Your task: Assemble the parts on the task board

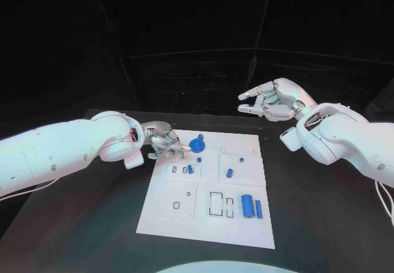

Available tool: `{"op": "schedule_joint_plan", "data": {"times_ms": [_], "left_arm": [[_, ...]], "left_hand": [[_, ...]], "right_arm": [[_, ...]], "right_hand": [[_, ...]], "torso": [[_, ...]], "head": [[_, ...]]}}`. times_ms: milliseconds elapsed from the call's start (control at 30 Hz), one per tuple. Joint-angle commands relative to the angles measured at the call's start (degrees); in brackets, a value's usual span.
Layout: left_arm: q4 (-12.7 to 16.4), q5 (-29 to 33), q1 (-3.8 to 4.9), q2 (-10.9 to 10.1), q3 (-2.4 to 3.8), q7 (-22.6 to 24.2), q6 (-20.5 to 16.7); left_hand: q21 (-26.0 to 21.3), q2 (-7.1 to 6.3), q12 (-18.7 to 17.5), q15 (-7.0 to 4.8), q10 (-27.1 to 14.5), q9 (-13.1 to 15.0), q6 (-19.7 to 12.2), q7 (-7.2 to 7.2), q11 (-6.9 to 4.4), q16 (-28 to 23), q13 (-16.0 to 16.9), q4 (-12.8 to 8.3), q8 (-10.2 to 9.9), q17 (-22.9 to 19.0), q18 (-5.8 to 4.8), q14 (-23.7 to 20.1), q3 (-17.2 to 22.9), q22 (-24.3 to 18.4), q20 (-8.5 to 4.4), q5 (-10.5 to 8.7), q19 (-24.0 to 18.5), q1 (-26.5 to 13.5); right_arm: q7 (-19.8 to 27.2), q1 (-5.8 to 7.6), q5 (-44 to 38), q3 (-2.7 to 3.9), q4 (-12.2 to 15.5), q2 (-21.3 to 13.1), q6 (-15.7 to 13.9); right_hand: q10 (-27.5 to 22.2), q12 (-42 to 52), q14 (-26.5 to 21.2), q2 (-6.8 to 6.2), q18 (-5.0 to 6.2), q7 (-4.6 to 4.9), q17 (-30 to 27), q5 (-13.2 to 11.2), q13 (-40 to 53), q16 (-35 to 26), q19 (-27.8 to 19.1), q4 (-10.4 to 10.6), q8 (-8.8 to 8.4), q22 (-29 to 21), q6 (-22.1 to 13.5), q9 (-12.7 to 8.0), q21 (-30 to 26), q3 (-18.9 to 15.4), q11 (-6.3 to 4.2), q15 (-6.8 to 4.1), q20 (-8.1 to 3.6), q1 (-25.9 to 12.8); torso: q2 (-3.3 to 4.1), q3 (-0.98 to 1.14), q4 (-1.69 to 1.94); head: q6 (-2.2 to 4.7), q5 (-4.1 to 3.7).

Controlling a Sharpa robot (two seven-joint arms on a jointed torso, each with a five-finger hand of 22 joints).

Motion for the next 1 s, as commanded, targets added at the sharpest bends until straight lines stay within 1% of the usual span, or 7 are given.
{"op": "schedule_joint_plan", "data": {"times_ms": [33,100,167,267,433,700,1000], "left_arm": [[-0.67,-11.93,1.03,1.4,-1.6,-5.67,6.63],[-1.18,-12.62,1.57,2.5,-2.79,-6.01,6.99],[-1.65,-13.13,1.91,3.45,-3.56,-6.32,7.14],[-2.47,-14.01,2.26,4.88,-4.34,-6.81,6.91],[-3.31,-14.53,2.43,6.28,-4.76,-7.18,5.48],[-3.56,-13.81,2.49,7.52,-4.93,-7.34,3.45],[-5.02,-13.44,2.5,9.19,-4.96,-7.66,5.21]], "left_hand": [[3.12,0.37,5.32,-0.65,1.24,3.54,-1.02,-0.86,-0.5,1.95,5.19,0.44,4.15,11.61,-1.24,5.13,-1.51,4.17,-0.46,-0.11,0.48,-0.51],[4.19,0.61,7.05,-0.84,1.58,5.29,-1.68,-1.1,-0.63,2.61,6.91,0.95,6.05,12.64,-1.46,5.34,-2.24,5.6,-0.49,-0.13,0.54,-1.15],[5.13,0.87,8.5,-0.97,1.91,7.05,-2.46,-1.23,-0.89,3.1,8.32,1.44,7.84,13.41,-1.61,5.51,-3.18,6.84,-0.6,-0.11,0.59,-2.2],[6.61,0.97,10.31,-1.16,2.62,9.35,-3.16,-1.65,-1.42,3.74,10.19,1.51,10.17,14.45,-1.84,5.75,-5.08,8.92,-1.03,-0.4,0.85,-4.39],[7.42,1.12,11.14,-1.55,2.85,11.21,-4.0,-2.0,-1.59,3.99,11.05,1.56,11.9,14.86,-2.04,5.85,-6.84,10.03,-1.25,-0.46,0.9,-5.88],[8.26,1.78,11.98,-1.71,3.22,12.95,-4.85,-2.21,-1.79,4.1,11.97,1.53,13.41,15.05,-2.21,5.89,-8.2,11.27,-1.43,-0.47,0.99,-6.57],[8.51,3.09,11.92,-1.59,2.87,14.31,-5.9,-2.08,-1.69,4.1,11.76,0.56,14.3,15.05,-2.23,5.89,-7.57,11.63,-1.34,-0.31,0.83,-4.78]], "right_arm": [[-0.76,0.2,2.88,0.06,-0.53,0.11,1.0],[-1.04,0.23,2.89,0.06,-0.87,0.21,1.07],[-1.28,0.25,2.87,0.07,-1.23,0.36,1.13],[-1.65,0.27,2.56,0.06,-1.85,0.62,1.25],[-2.11,0.28,2.1,0.06,-2.43,0.85,1.49],[-2.59,0.28,1.55,0.05,-3.02,1.22,1.88],[-2.94,0.27,1.35,0.05,-3.53,1.79,2.32]], "right_hand": [[-0.59,-0.47,1.32,0.65,0.38,-0.11,-0.33,0.55,-0.33,-0.47,-0.53,-0.01,0.18,-0.38,-0.19,0.07,-0.39,-0.38,-0.13,0.24,-0.14,0.29],[-0.7,-0.64,1.27,0.74,0.41,-0.11,-0.52,0.79,-0.5,-0.66,-0.62,-0.04,0.18,-0.57,-0.2,0.07,-0.5,-0.48,-0.13,0.24,-0.14,0.38],[-0.78,-0.79,1.24,0.81,0.44,-0.11,-0.64,0.95,-0.66,-0.78,-0.68,-0.06,0.18,-0.7,-0.21,0.07,-0.57,-0.55,-0.13,0.24,-0.14,0.44],[-0.91,-1.0,1.2,0.92,0.49,-0.11,-0.84,1.2,-0.89,-0.97,-0.82,-0.09,0.18,-0.99,-0.23,0.07,-0.73,-0.67,-0.13,0.23,-0.15,0.53],[-1.12,-1.37,1.13,1.01,0.55,-0.11,-1.16,1.47,-1.25,-1.27,-0.99,-0.11,0.18,-1.35,-0.24,0.07,-0.91,-0.82,-0.13,0.23,-0.15,0.6],[-1.23,-1.56,1.1,1.08,0.58,-0.11,-1.31,1.69,-1.45,-1.43,-1.07,-0.11,0.19,-1.54,-0.25,0.07,-1.02,-0.95,-0.13,0.23,-0.16,0.63],[-1.51,-2.07,1.05,1.39,0.66,-0.12,-1.67,2.84,-2.06,-1.88,-1.28,-0.14,0.21,-2.07,-0.27,0.08,-1.37,-1.43,-0.15,0.2,-0.18,0.85]], "torso": [[-0.32,0.17,0.18],[-0.25,0.22,0.25],[-0.3,0.19,0.24],[-0.17,0.15,0.18],[-0.14,0.14,0.16],[-0.02,0.13,0.11],[0.02,0.05,0.16]], "head": [[-0.36,0.05],[-0.22,0.02],[-0.39,0.04],[-0.34,0.16],[-0.48,0.27],[-0.71,0.35],[-0.88,0.28]]}}
